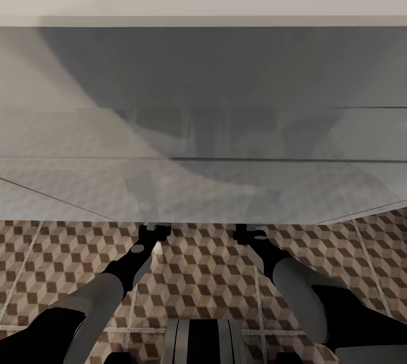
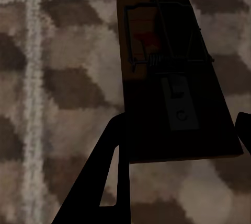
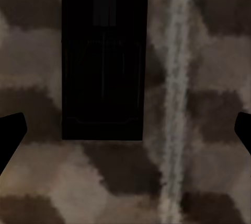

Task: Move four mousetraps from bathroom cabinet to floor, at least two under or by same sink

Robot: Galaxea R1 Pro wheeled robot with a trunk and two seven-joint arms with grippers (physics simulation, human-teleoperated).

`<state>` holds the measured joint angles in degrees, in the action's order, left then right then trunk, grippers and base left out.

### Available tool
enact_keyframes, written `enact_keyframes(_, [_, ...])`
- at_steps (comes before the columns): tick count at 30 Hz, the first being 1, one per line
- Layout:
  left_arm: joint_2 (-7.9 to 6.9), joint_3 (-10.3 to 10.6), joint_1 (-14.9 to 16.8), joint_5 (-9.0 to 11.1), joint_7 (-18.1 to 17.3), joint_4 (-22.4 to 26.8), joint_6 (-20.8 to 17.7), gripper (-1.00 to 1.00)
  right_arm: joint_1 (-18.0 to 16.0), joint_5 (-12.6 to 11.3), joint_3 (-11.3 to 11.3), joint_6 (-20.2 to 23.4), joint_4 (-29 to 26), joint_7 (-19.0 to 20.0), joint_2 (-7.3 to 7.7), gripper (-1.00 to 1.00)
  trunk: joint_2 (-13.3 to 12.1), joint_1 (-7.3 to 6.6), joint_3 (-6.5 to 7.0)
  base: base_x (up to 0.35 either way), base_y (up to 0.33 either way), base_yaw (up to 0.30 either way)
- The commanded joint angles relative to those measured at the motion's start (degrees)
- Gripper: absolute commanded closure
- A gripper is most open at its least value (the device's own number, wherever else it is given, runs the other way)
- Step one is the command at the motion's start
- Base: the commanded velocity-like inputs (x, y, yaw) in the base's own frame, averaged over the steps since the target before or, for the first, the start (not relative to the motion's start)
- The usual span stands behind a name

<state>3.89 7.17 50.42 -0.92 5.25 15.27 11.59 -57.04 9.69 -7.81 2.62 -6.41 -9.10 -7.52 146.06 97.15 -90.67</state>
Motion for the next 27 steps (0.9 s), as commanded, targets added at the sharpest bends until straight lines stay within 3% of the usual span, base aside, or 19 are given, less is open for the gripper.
enact_keyframes(1, [-0.02, 0.5, 0.0, -0.1, 0.5, -0.1, 0.2, 1.00, 0.0, 0.6, -0.4, 0.3, -0.1, -0.1, -0.04, -1.00, 0.0, -0.01, -0.03, 0.000, 0.000, 0.000])
enact_keyframes(19, [-0.02, 0.5, 0.0, -0.1, 0.4, -0.1, 0.1, 1.00, 0.0, 0.6, -0.4, 0.3, -0.1, -0.1, -0.04, -1.00, 0.0, -0.01, -0.03, 0.000, 0.000, 0.000])
enact_keyframes(27, [-0.10, 0.5, 0.0, 0.0, -2.6, -0.1, -0.3, 1.00, 0.0, 0.6, -0.4, 0.3, -0.1, -0.1, -0.04, -1.00, 0.0, -0.01, -0.03, 0.000, 0.000, 0.000])
